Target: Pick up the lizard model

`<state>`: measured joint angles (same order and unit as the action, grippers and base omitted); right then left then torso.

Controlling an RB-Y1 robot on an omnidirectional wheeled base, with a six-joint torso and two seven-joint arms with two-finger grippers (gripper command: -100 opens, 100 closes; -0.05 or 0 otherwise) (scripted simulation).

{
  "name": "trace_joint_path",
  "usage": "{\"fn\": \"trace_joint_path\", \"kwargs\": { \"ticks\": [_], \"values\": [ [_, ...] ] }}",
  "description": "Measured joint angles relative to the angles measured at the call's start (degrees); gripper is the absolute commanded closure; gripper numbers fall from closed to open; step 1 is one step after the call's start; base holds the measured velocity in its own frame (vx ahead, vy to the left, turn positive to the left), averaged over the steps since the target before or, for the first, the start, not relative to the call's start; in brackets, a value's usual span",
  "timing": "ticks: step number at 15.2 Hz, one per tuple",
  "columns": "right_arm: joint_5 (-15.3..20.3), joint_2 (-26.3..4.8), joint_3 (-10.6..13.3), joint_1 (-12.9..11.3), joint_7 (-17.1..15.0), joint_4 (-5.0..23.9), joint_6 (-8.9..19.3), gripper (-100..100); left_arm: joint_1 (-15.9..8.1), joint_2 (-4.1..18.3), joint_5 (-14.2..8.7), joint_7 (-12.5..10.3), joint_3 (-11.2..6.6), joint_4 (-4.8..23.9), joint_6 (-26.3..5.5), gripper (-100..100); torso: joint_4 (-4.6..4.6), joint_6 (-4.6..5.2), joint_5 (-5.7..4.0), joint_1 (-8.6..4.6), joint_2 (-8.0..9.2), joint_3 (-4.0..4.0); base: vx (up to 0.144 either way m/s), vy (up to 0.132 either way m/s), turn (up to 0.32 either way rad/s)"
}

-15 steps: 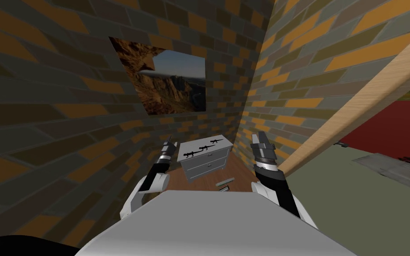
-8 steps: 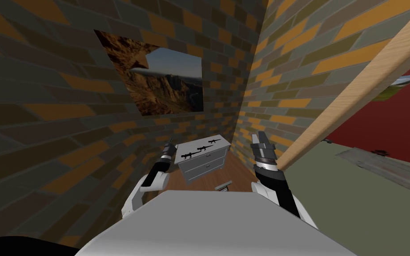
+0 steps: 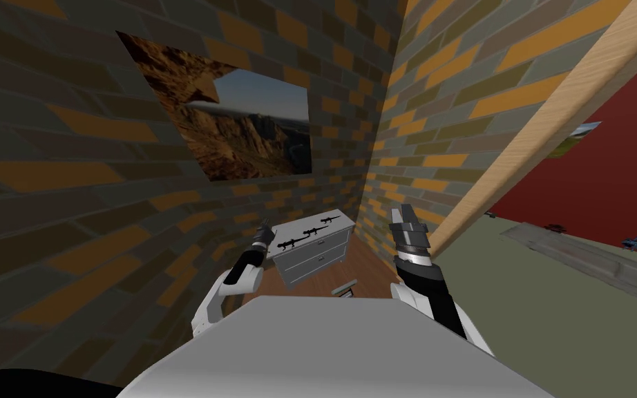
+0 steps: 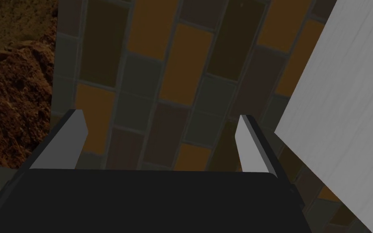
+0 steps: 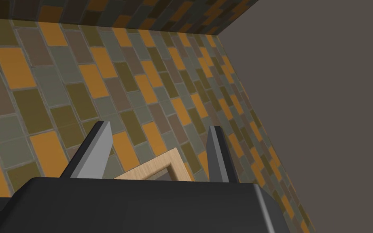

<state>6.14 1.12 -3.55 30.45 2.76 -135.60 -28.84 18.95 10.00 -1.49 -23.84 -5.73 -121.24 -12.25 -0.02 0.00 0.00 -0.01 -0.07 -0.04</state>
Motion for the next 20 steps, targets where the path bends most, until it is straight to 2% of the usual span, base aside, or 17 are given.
{"fn": "trace_joint_path", "kwargs": {
  "ticks": [10, 15, 20],
  "values": [
    [0.0, 0.0, 0.0, 0.0, 0.0, 0.0, 0.0, 0, -2.6, 0.4, 0.5, -8.5, -1.72, 3.8, -11.9, -100, -0.01, 0.03, 0.00, 0.01, -0.04, -0.02, 0.021, 0.005, -0.113],
    [0.0, 0.0, 0.0, 0.0, 0.0, 0.0, 0.0, 0, -3.1, 0.1, 0.9, -12.6, -2.32, 4.8, -18.4, -100, -0.01, 0.00, 0.01, 0.03, -0.02, -0.01, 0.020, 0.009, -0.107],
    [0.0, 0.0, 0.0, 0.0, 0.0, 0.0, 0.0, 0, -4.6, -0.6, 1.8, -16.9, -2.99, 7.2, -24.2, -100, -0.01, 0.01, 0.01, 0.03, -0.04, -0.02, 0.020, 0.011, -0.110]
  ]
}}
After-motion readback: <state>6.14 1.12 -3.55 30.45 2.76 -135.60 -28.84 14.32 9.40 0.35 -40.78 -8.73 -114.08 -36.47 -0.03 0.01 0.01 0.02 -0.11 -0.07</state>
